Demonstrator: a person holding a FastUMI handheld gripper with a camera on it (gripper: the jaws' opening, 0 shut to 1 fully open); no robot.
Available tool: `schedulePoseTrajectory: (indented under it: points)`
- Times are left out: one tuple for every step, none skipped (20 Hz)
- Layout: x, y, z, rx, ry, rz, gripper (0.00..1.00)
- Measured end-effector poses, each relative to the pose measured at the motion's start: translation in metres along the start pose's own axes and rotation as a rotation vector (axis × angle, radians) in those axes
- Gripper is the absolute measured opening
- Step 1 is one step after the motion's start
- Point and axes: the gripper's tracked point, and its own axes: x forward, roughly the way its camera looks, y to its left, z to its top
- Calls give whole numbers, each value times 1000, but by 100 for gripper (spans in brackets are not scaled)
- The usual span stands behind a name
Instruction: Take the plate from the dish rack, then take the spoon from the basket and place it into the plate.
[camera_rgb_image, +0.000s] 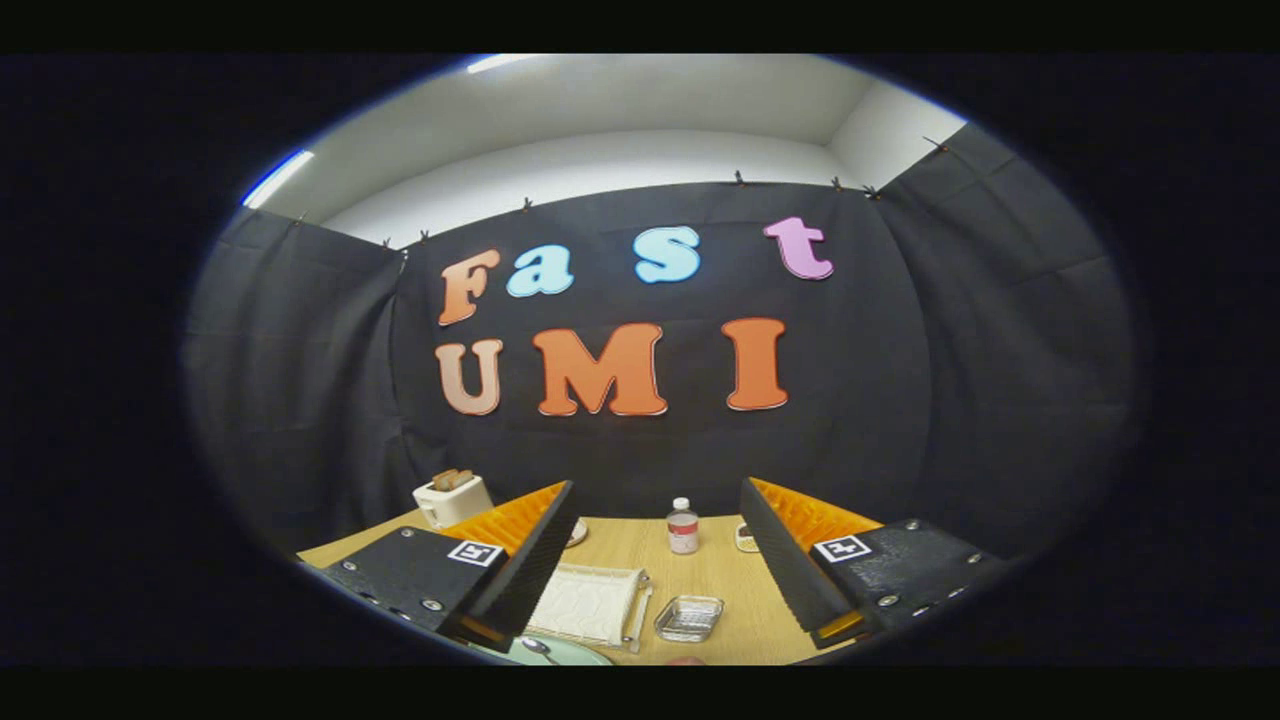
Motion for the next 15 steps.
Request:
schedulePoseTrajectory:
  points:
    - [0,-4,3,-1,-10,-16,97]
    - [-1,-8,6,-4,-18,-30,97]
    - [-2,-12,8,-11,-25,-44,97]
    - [-3,-17,11,-17,-38,-65,97]
    - [-3,-18,16,-24,-51,-73,97]
    - [-4,-20,18,-28,-56,-86,97]
    - [-5,-21,19,-34,-60,-87,97]
    - [-7,-21,20,-42,-60,-92,97]
    - [-7,-23,22,-50,-69,-94,97]
    - [-8,-23,23,-62,-76,-98,97]
    - [-8,-21,23,-74,-80,-99,97]
    - [-8,-19,22,-84,-79,-100,97]
    - [-10,-18,22,-84,-75,-98,97]
    - [-9,-15,22,-83,-78,-92,97]
    - [-8,-15,23,-84,-80,-94,97]
